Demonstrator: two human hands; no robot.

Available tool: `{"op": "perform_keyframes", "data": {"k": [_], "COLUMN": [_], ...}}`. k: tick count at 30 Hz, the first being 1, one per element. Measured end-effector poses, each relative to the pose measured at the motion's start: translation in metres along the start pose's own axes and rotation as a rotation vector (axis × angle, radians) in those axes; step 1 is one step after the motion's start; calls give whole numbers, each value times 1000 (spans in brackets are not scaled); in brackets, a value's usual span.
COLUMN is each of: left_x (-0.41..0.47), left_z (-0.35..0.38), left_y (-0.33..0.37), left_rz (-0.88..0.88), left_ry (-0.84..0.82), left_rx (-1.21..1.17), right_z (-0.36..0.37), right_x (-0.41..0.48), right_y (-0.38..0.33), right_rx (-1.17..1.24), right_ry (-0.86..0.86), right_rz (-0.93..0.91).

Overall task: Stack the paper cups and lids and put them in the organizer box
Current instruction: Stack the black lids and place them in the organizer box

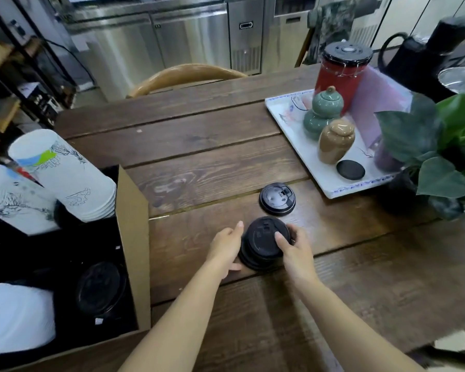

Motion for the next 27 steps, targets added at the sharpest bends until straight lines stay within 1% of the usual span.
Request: {"op": "perform_keyframes", "data": {"k": [2, 7, 13, 17, 19, 22, 24, 25, 26, 27], "left_x": [-2, 0, 2, 5, 8, 13, 11, 10, 10, 9], "left_z": [3, 4, 10, 14, 14, 13, 11, 9, 5, 0], "left_y": [-1, -2, -5, -5, -6, -5, -5, -4, 0, 7], "left_rz": [20, -8, 3, 3, -14, -36, -54, -38, 11, 85], "left_ry": [-10, -14, -89, -64, -66, -89, -108, -93, -32, 64], "left_rx": [-2, -25, -17, -6, -28, -47, -43, -25, 6, 48], "right_z": [3, 1, 6, 6, 2, -12, -17, -17, -15, -13], "right_x": [-3, -2, 6, 10, 14, 28, 44, 53, 61, 69], "right_y": [2, 11, 15, 21, 13, -2, -8, -11, -14, -17], "right_rx": [-86, -365, -483, -449, -422, -427, -450, -498, -557, -612], "right_ry": [-12, -107, -183, -219, -188, -13, 34, 32, 12, -15], "right_rz": [-26, -9, 19, 97, 93, 63, 44, 43, 52, 68]}}
Point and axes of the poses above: each hand's wrist, its own x-axis towards the middle knuckle, its own z-axis out of the palm, y = z × x, the point moved 5 cm from there along x, towards the middle knuckle, and after that the axes turned 14 degrees about -z, right-handed, at the moved point
